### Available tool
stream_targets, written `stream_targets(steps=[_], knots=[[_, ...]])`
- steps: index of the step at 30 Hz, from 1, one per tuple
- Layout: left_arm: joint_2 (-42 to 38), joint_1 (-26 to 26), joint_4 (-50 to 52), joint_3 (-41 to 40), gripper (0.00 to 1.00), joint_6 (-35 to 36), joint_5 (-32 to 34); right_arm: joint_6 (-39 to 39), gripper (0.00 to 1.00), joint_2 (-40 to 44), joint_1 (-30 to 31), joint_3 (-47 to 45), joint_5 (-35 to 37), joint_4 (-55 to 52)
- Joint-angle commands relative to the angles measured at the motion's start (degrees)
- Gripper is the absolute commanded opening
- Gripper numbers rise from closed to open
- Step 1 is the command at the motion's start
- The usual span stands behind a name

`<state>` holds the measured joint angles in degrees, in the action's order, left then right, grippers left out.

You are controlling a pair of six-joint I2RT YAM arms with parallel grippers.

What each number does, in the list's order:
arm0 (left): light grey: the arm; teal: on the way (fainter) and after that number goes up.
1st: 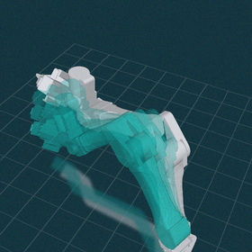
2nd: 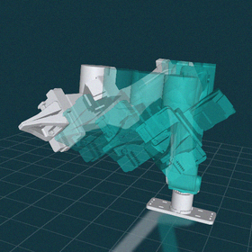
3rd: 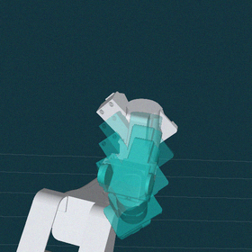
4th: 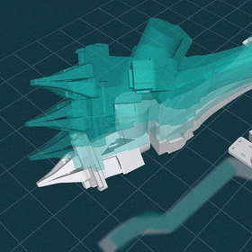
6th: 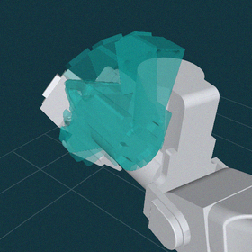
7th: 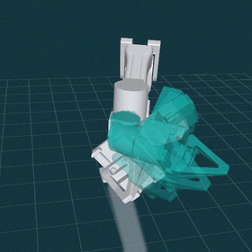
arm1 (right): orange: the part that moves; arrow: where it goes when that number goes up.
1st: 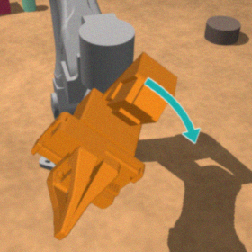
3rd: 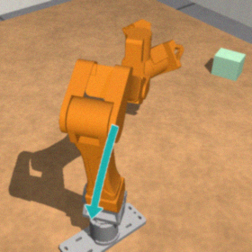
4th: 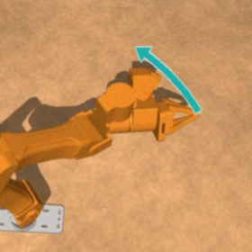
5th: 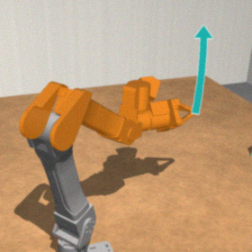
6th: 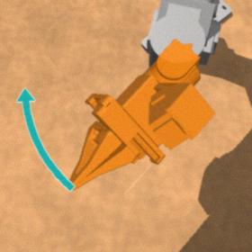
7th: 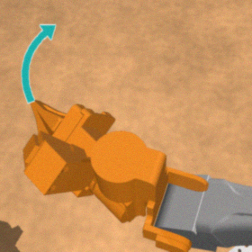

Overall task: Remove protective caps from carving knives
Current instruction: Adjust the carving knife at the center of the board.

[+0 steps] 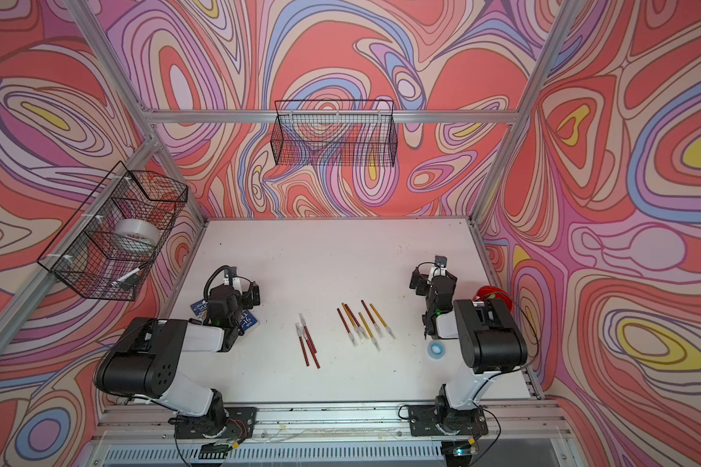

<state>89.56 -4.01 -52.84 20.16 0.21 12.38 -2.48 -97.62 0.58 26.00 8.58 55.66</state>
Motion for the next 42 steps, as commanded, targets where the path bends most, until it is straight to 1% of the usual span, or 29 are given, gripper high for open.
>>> stream_targets(steps=[1, 3, 5, 8, 10, 11, 13, 15, 18, 20, 21, 24, 27, 28, 29, 30, 33, 34, 35, 36, 37, 38, 39, 41, 42], knots=[[-1.2, 0.3, -2.0, -0.4, 1.00, -0.3, -0.6, 0.1, 0.98, -0.5, 0.3, 0.5, 0.3, -0.3], [-2.6, 0.3, -4.5, -2.1, 1.00, -0.5, 0.6, 0.2, 0.98, 0.3, 0.4, 0.3, 0.8, -0.2], [-5.9, 0.3, -2.5, -2.6, 1.00, -1.2, 1.6, -0.1, 0.98, 3.8, 0.4, 1.4, 1.9, -5.1], [-12.4, 0.2, 4.4, -1.7, 0.99, -1.1, 1.8, -1.7, 0.98, 10.0, 0.5, 6.4, 5.3, -19.1], [-16.7, -0.2, 10.0, -0.3, 1.00, -1.6, 3.6, -3.9, 0.98, 12.5, 1.1, 8.8, 7.8, -24.7], [-18.9, -0.5, 12.6, 0.5, 1.00, -3.2, 5.3, -4.8, 0.98, 13.9, 2.0, 9.4, 10.3, -26.8], [-22.4, -0.6, 17.2, 2.2, 1.00, -8.3, 7.8, -5.8, 0.98, 16.3, 5.0, 10.3, 16.3, -30.1], [-25.6, -0.6, 23.7, 4.9, 1.00, -14.4, 8.4, -5.7, 0.98, 18.7, 9.0, 11.6, 21.2, -33.8], [-29.0, -0.6, 31.9, 8.8, 0.99, -22.2, 8.3, -5.5, 0.99, 21.2, 15.1, 14.5, 25.5, -41.4], [-31.4, -0.6, 39.7, 12.6, 1.00, -30.9, 8.7, -5.7, 0.98, 22.4, 18.6, 16.1, 26.4, -46.0], [-32.5, -0.6, 42.5, 13.4, 1.00, -33.5, 7.8, -6.3, 0.98, 22.7, 20.1, 17.2, 25.8, -48.9], [-34.7, -0.6, 47.9, 14.9, 1.00, -39.7, 4.4, -8.8, 0.98, 21.8, 23.3, 21.4, 24.2, -58.3], [-34.7, -0.5, 55.6, 18.9, 1.00, -42.7, 1.3, -9.5, 0.97, 20.3, 26.8, 24.1, 23.9, -65.1], [-34.2, -0.5, 58.2, 20.5, 1.00, -43.4, 0.7, -9.6, 0.94, 20.0, 27.5, 24.7, 23.1, -66.7], [-33.6, -0.5, 60.6, 22.2, 1.00, -43.5, -0.7, -9.9, 0.88, 19.6, 27.9, 25.5, 21.1, -68.8], [-32.9, -0.5, 63.3, 24.0, 0.99, -43.5, -2.5, -10.1, 0.79, 19.2, 28.0, 26.2, 18.0, -70.9], [-31.2, -0.5, 68.4, 28.1, 0.91, -43.4, -7.8, -11.0, 0.46, 18.2, 27.9, 27.2, 9.0, -75.5], [-30.7, -0.5, 71.1, 29.2, 0.89, -43.8, -8.8, -11.8, 0.33, 18.1, 27.9, 27.0, 7.4, -76.5], [-30.0, -0.5, 73.2, 30.5, 0.88, -44.3, -9.6, -12.8, 0.25, 18.2, 27.9, 26.7, 5.9, -77.5], [-29.3, -0.5, 74.5, 31.6, 0.84, -44.4, -11.0, -13.5, 0.20, 18.4, 27.9, 26.2, 4.6, -78.2], [-28.6, -0.5, 75.0, 32.2, 0.79, -43.9, -12.8, -14.1, 0.18, 18.7, 27.9, 25.6, 4.0, -79.0], [-27.8, -0.5, 75.4, 32.8, 0.77, -43.5, -15.3, -14.8, 0.12, 18.8, 27.9, 25.1, 3.7, -79.9], [-26.9, -0.5, 75.8, 33.4, 0.76, -43.5, -17.4, -15.2, 0.09, 18.9, 27.9, 24.8, 3.4, -80.8], [-25.1, -0.5, 77.1, 34.3, 0.75, -43.9, -20.3, -15.4, 0.09, 18.4, 28.0, 24.4, 2.4, -82.5], [-24.2, -0.5, 77.6, 34.6, 0.75, -43.8, -21.7, -15.4, 0.13, 18.1, 27.9, 24.1, 1.4, -82.9]])
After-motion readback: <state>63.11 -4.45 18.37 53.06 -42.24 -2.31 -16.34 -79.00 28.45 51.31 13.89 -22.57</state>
